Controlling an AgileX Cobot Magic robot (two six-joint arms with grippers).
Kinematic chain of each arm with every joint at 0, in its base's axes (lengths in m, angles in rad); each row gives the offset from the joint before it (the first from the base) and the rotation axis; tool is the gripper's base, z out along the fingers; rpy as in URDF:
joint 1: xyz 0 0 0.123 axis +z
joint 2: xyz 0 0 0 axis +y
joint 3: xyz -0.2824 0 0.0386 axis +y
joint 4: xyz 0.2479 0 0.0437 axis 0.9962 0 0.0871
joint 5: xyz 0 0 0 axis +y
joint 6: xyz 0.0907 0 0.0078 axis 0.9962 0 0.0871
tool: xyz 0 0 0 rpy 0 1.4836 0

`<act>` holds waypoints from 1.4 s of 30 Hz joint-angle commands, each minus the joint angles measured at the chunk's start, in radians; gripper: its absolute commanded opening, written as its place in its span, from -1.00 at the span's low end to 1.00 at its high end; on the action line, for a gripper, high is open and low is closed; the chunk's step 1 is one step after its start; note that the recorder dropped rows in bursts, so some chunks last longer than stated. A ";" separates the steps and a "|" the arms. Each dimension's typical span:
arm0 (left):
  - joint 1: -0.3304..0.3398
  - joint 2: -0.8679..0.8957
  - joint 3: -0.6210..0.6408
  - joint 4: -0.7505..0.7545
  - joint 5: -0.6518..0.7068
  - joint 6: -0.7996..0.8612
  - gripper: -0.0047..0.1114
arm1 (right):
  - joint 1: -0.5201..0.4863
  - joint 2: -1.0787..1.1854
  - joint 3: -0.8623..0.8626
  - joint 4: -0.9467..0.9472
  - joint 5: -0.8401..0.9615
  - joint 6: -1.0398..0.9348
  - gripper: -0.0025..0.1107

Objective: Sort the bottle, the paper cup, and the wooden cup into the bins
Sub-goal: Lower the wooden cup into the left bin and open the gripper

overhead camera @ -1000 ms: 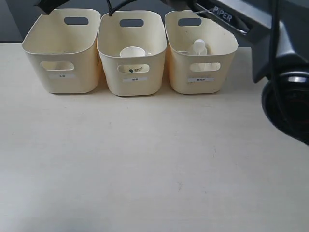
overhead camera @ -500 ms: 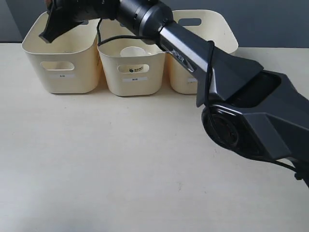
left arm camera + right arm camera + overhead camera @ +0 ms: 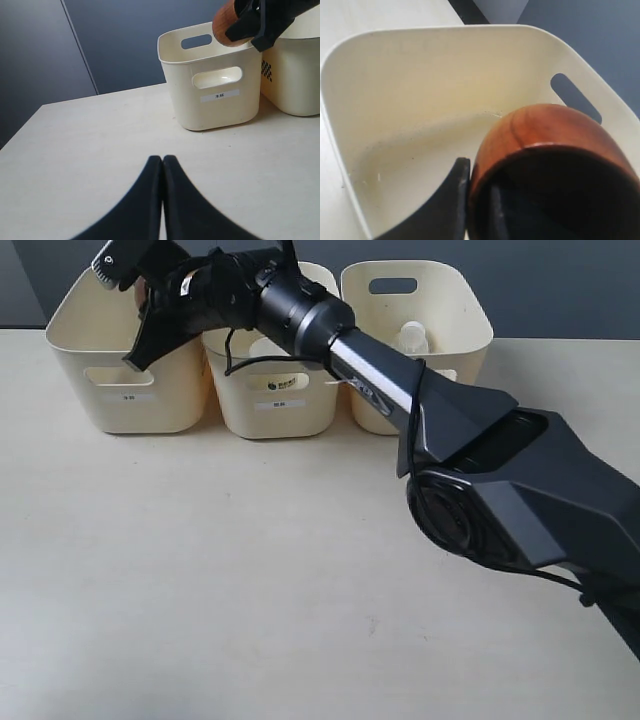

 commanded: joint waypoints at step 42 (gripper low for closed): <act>0.003 0.004 -0.005 -0.001 -0.005 -0.006 -0.92 | -0.006 0.010 -0.009 0.010 0.017 -0.016 -0.55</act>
